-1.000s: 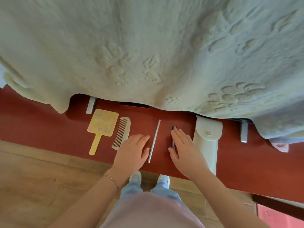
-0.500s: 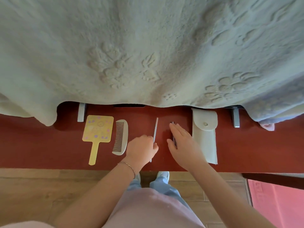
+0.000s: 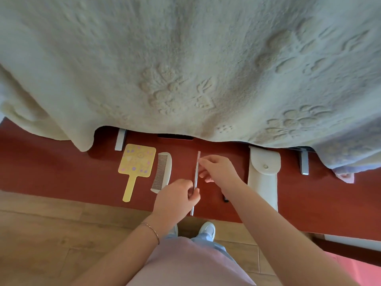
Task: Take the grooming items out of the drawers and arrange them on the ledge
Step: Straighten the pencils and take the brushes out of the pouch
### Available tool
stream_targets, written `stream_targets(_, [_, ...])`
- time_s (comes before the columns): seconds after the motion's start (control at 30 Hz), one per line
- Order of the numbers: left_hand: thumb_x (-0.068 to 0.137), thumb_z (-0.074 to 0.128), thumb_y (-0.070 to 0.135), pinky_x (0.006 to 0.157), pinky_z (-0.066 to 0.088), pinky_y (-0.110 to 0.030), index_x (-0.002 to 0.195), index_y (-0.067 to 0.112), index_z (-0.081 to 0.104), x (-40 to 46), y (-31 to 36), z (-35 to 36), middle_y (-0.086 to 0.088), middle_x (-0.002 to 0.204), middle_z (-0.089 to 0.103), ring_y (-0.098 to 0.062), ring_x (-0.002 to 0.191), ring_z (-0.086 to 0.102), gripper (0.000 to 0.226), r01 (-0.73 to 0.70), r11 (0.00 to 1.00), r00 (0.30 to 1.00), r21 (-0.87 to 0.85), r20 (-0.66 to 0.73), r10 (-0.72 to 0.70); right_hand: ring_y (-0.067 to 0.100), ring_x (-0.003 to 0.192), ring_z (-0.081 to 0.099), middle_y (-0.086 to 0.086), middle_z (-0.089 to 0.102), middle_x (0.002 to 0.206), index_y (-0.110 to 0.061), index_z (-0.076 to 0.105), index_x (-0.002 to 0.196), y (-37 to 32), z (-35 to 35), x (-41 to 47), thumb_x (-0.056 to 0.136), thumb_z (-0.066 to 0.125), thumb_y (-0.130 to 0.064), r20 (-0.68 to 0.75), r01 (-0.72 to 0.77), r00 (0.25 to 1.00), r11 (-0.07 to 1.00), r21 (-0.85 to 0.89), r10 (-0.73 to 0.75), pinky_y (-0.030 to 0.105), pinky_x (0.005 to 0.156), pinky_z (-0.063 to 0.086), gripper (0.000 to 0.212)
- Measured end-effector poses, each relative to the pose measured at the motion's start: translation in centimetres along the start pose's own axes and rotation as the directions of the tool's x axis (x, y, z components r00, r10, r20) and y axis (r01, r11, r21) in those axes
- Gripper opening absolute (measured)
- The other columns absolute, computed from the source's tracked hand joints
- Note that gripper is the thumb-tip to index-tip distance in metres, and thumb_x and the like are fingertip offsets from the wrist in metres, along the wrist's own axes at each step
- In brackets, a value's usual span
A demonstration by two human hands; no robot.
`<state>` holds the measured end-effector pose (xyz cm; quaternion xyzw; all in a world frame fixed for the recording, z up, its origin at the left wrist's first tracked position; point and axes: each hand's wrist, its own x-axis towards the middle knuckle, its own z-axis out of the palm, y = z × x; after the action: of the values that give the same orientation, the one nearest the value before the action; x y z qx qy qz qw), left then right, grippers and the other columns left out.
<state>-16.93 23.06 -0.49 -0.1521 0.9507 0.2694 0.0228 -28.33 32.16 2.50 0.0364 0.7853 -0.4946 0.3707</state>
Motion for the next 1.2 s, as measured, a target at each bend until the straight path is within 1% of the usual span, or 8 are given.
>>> stream_targets(0.2, [0.086,0.053,0.035,0.048,0.025,-0.013,0.065,0.021,0.041,-0.5,-0.6,-0.6,0.01,0.054,0.034,-0.011,0.054,0.041,0.028,0.04,0.999,0.999,-0.029,0.011,-0.039,0.011,0.06,0.058,0.009,0.072,0.078,-0.004,0.068,0.085,-0.4,1.1,0.4,0.088,0.061,-0.013,0.056,-0.009,0.998,0.995,0.095,0.004,0.022,0.06,0.051,0.011])
stream_targets(0.5, [0.083,0.056,0.028,0.047,0.025,-0.018,0.054,0.023,0.031,-1.7,-1.3,-1.3,0.004,0.048,0.031,-0.013,0.045,0.031,0.039,0.154,0.979,0.988,-0.136,-0.001,-0.155,0.009,0.052,0.058,0.013,0.068,0.072,-0.001,0.065,0.081,-0.9,2.7,1.1,0.085,0.064,-0.008,0.129,-0.085,0.99,0.973,0.213,0.059,0.016,0.05,0.049,0.008])
stream_targets(0.63, [0.082,0.057,0.026,0.047,0.024,-0.017,0.052,0.024,0.026,-1.9,-1.8,-1.8,0.003,0.046,0.031,-0.015,0.045,0.03,0.043,0.185,0.967,0.981,-0.178,-0.02,-0.191,0.011,0.054,0.059,0.014,0.068,0.072,-0.001,0.065,0.078,-1.0,3.7,1.3,0.084,0.065,-0.007,0.121,-0.083,0.991,0.963,0.255,0.054,0.016,0.052,0.051,0.009])
stream_targets(0.73, [0.083,0.057,0.026,0.049,0.031,-0.018,0.054,0.021,0.035,-1.8,-1.9,-1.8,0.004,0.047,0.034,-0.013,0.046,0.033,0.037,0.184,0.962,0.981,-0.199,-0.024,-0.193,0.014,0.059,0.06,0.012,0.068,0.07,-0.001,0.066,0.078,-0.9,4.0,1.3,0.085,0.064,-0.007,0.1,-0.064,0.994,0.961,0.269,0.038,0.017,0.056,0.052,0.01])
stream_targets(0.87, [0.083,0.058,0.026,0.056,0.045,-0.03,0.062,0.01,0.049,-1.4,-1.8,-1.9,0.002,0.053,0.046,-0.017,0.052,0.044,0.028,0.183,0.958,0.977,-0.222,-0.064,-0.202,0.014,0.059,0.06,0.013,0.067,0.07,-0.001,0.066,0.08,-1.4,4.1,1.5,0.085,0.064,-0.006,0.082,-0.081,0.995,0.949,0.305,0.059,0.018,0.054,0.051,0.008])
stream_targets(0.97, [0.084,0.058,0.026,0.057,0.047,-0.027,0.065,0.008,0.054,-1.1,-1.8,-2.2,-0.002,0.057,0.054,-0.018,0.055,0.052,0.026,0.171,0.961,0.976,-0.218,-0.095,-0.195,0.014,0.06,0.06,0.013,0.067,0.071,0.0,0.066,0.085,-1.8,4.1,1.8,0.084,0.064,-0.005,0.069,-0.095,0.995,0.937,0.336,0.076,0.017,0.053,0.051,0.006])
stream_targets(1.07, [0.084,0.057,0.027,0.049,0.04,-0.013,0.065,0.008,0.055,-0.7,-2.0,-2.7,0.003,0.056,0.053,-0.012,0.049,0.049,0.027,0.151,0.965,0.979,-0.215,-0.106,-0.177,0.015,0.061,0.061,0.013,0.067,0.07,0.0,0.066,0.084,-2.0,4.5,2.0,0.084,0.064,-0.005,0.061,-0.11,0.994,0.927,0.357,0.095,0.018,0.053,0.052,0.005])
stream_targets(1.2, [0.076,0.052,0.036,0.047,0.024,-0.018,0.052,0.019,0.033,-2.8,-2.0,-1.2,0.003,0.049,0.035,-0.016,0.049,0.036,0.035,0.137,0.978,0.991,-0.157,0.013,-0.137,0.013,0.056,0.06,0.01,0.062,0.069,-0.003,0.061,0.082,-3.7,1.9,3.8,0.088,0.059,-0.006,-0.083,-0.052,0.991,0.856,0.514,0.11,0.02,0.058,0.052,0.007])
